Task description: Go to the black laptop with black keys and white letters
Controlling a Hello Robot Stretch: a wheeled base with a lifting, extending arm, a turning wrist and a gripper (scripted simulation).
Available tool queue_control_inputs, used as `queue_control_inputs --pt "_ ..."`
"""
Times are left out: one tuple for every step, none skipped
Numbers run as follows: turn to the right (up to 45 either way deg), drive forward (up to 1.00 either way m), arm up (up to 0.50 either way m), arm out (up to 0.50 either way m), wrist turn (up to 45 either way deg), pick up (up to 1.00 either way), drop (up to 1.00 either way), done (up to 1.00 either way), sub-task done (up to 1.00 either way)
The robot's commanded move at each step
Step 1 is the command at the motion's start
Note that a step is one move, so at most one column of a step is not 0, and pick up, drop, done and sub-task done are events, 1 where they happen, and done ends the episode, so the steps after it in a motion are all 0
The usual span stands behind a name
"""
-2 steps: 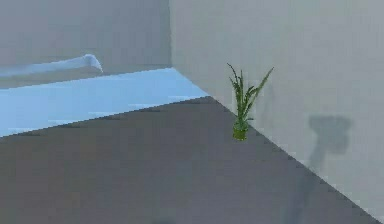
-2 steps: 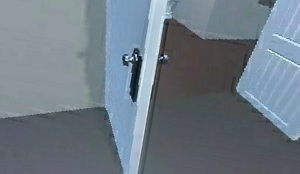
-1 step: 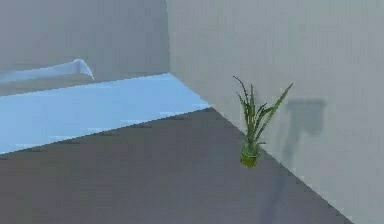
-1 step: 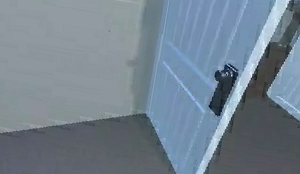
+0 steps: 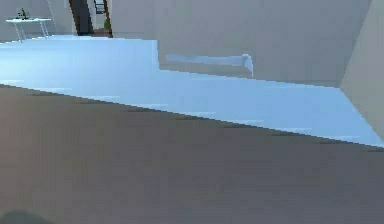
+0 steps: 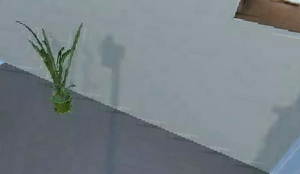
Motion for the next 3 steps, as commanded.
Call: queue_control_inputs --pt "-27.0 0.0 0.0 0.0 0.0 0.0 0.0 0.0 0.0" --pt "0.0 0.65 0.0 0.0 0.0 0.0 0.0 0.0 0.0" --pt "-6.0 0.0 0.0 0.0 0.0 0.0 0.0 0.0 0.0"
